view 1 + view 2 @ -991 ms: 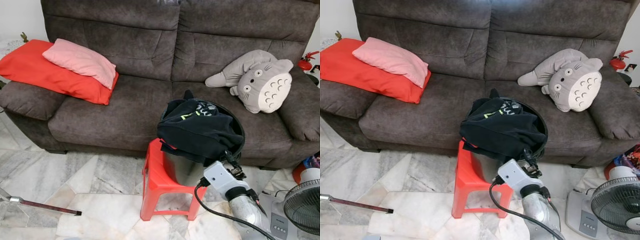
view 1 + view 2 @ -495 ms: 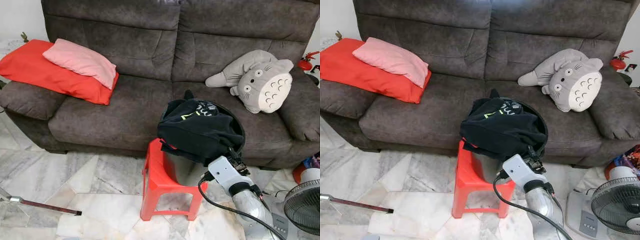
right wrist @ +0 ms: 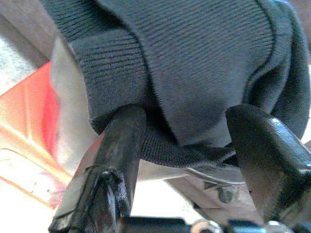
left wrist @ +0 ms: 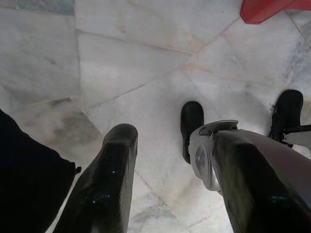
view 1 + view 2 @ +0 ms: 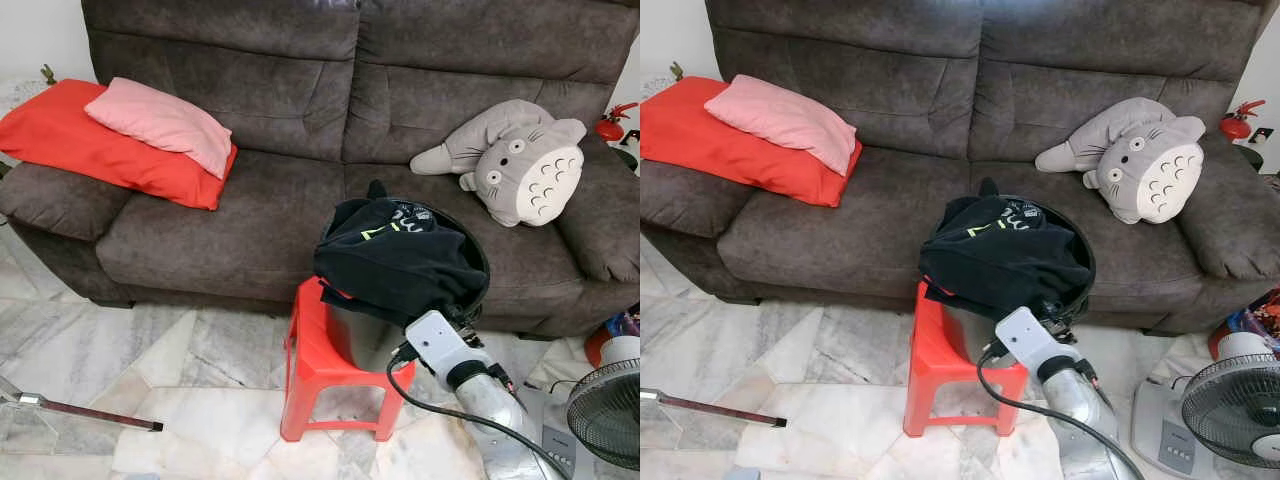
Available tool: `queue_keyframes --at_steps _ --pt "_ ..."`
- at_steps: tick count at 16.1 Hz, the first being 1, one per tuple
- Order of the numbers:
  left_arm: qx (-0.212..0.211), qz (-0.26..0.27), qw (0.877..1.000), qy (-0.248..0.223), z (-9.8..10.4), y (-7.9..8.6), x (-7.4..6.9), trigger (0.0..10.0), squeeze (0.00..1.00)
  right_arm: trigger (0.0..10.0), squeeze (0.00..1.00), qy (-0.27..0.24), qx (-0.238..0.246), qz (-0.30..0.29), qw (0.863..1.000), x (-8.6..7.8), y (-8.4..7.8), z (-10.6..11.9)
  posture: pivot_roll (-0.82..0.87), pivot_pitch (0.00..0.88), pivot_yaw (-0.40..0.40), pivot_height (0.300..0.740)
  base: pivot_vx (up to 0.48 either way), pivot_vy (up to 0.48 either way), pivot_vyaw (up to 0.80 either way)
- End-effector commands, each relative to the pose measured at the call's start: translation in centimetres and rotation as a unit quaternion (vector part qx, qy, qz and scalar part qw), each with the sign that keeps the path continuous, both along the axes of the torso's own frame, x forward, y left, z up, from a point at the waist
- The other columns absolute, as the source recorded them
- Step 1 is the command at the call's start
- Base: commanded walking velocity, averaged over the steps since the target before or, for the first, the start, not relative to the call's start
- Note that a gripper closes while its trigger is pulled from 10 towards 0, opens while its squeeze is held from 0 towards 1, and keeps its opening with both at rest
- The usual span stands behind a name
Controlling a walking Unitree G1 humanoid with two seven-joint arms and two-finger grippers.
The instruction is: Hang hanger
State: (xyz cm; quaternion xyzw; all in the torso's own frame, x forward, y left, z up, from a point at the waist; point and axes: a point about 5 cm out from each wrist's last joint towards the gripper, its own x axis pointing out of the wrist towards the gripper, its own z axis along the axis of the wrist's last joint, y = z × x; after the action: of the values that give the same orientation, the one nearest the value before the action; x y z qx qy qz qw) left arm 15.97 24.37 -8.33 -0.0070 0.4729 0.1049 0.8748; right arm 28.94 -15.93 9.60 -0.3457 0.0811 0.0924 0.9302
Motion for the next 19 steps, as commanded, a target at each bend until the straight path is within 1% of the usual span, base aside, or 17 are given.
queue_keyframes --at_steps 1,2,4,7,10,11,12,14,16,19 --pt "-0.006 0.001 1.000 0.015 -0.5 -0.4 -0.8 10.0 0.00 10.0 0.00 0.015 0.001 -0.004 1.000 -0.3 -0.1 -0.5 -0.06 0.160 -0.053 0.740 0.000 0.000 0.00" --pt "-0.006 0.000 1.000 0.015 -0.5 -0.5 -0.8 10.0 0.00 10.0 0.00 0.007 -0.006 -0.016 1.000 0.0 -0.6 -0.2 -0.06 0.160 -0.053 0.740 0.000 0.000 0.00" --pt "-0.006 0.000 1.000 0.014 -0.5 -0.6 -0.7 10.0 0.00 10.0 0.00 -0.063 -0.034 -0.052 0.996 0.9 -1.9 1.7 -0.06 0.158 -0.054 0.740 0.000 0.000 0.00" --pt "-0.006 0.000 1.000 0.013 -0.4 -0.5 -0.6 10.0 0.00 10.0 0.00 -0.094 -0.040 -0.081 0.991 0.7 -2.5 2.3 -0.06 0.159 -0.052 0.740 0.000 0.000 0.00" --pt "-0.004 0.000 1.000 0.013 -0.3 -0.1 -0.7 10.0 0.00 10.0 0.00 -0.121 -0.039 -0.093 0.988 0.2 -2.5 2.7 -0.07 0.158 -0.053 0.740 0.000 0.000 0.00" --pt "-0.003 0.002 1.000 0.013 -0.3 0.2 -0.8 10.0 0.00 10.0 0.00 -0.150 -0.029 -0.092 0.984 -0.7 -1.9 3.3 -0.07 0.158 -0.052 0.740 0.000 0.000 0.00" --pt "-0.002 0.002 1.000 0.013 -0.3 0.2 -0.8 10.0 0.00 10.0 0.00 -0.168 -0.029 -0.090 0.981 -1.4 -1.5 3.5 -0.07 0.156 -0.052 0.740 0.000 0.000 0.00" --pt "-0.002 0.001 1.000 0.013 -0.3 0.2 -0.7 10.0 0.00 10.0 0.00 -0.176 -0.039 -0.102 0.978 -1.7 -1.8 3.6 -0.07 0.156 -0.052 0.740 0.000 0.000 0.00" --pt "-0.003 0.000 1.000 0.012 -0.3 0.0 -0.6 10.0 0.00 10.0 0.00 -0.166 -0.040 -0.106 0.980 -1.3 -2.3 3.4 -0.07 0.148 -0.051 0.740 0.000 0.000 0.00" --pt "-0.005 0.000 1.000 0.012 -0.3 -0.3 -0.5 10.0 0.00 10.0 0.00 -0.153 -0.042 -0.101 0.982 -0.8 -2.4 3.3 -0.07 0.139 -0.055 0.740 0.000 0.000 0.00"
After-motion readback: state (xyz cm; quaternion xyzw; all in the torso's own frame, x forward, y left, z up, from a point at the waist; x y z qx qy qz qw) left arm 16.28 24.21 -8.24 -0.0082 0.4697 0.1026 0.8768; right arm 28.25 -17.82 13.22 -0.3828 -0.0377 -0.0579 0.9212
